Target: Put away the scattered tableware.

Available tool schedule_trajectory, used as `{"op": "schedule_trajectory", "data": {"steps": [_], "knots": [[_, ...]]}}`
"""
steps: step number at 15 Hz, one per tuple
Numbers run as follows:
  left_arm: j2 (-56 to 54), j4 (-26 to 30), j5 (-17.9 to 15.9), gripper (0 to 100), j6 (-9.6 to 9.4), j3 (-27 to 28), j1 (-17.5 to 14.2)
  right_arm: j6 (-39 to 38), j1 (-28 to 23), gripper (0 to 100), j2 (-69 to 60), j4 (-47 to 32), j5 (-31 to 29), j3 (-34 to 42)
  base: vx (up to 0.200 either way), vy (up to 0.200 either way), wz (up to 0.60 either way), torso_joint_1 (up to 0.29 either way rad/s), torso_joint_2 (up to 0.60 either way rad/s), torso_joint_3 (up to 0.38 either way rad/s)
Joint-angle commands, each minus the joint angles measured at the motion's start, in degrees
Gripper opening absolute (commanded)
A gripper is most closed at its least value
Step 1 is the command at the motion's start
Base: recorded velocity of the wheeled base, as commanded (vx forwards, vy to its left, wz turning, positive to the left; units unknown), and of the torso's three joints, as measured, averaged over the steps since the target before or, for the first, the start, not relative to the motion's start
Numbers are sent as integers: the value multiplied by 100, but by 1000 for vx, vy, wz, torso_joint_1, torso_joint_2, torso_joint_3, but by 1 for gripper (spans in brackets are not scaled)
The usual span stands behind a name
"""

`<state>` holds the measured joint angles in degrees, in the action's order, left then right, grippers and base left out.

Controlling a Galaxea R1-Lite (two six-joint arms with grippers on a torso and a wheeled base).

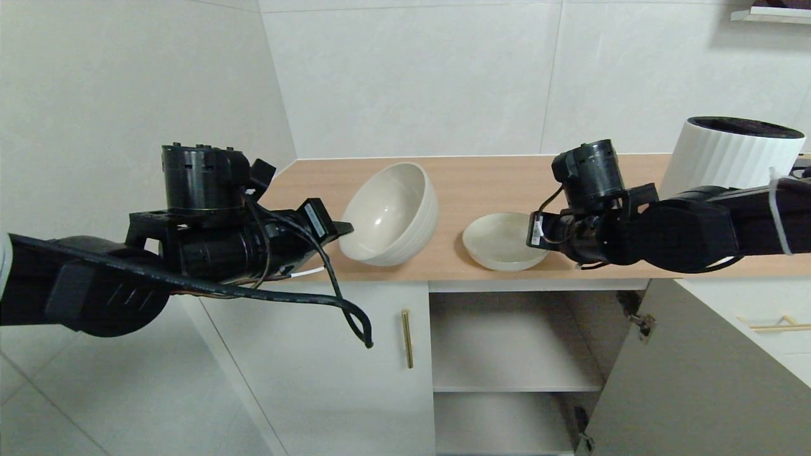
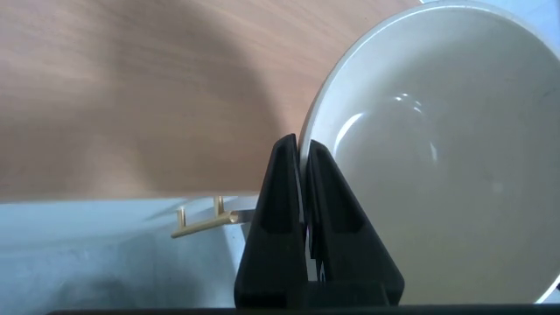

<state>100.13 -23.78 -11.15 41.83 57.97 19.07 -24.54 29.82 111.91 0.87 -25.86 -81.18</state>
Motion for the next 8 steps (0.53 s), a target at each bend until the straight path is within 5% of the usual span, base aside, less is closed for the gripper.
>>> {"op": "schedule_trajectory", "data": {"steps": [1, 4, 6, 8], "knots": [[-257, -3, -1, 0, -8, -128, 1, 19, 6, 0, -512, -16, 98, 295, 0, 0, 0, 0, 0, 0], [-548, 5, -1, 0, -307, -470, 1, 28, 50, 0, -934, -148, 476, 585, 0, 0, 0, 0, 0, 0], [-890, 14, 26, 0, -860, -927, -17, 28, 165, 0, -1400, -579, 749, 911, 0, 0, 0, 0, 0, 0], [-1040, 23, 34, 0, -1036, -1051, -17, 46, 165, 0, -1655, -605, 1100, 1297, 0, 0, 0, 0, 0, 0]]}}
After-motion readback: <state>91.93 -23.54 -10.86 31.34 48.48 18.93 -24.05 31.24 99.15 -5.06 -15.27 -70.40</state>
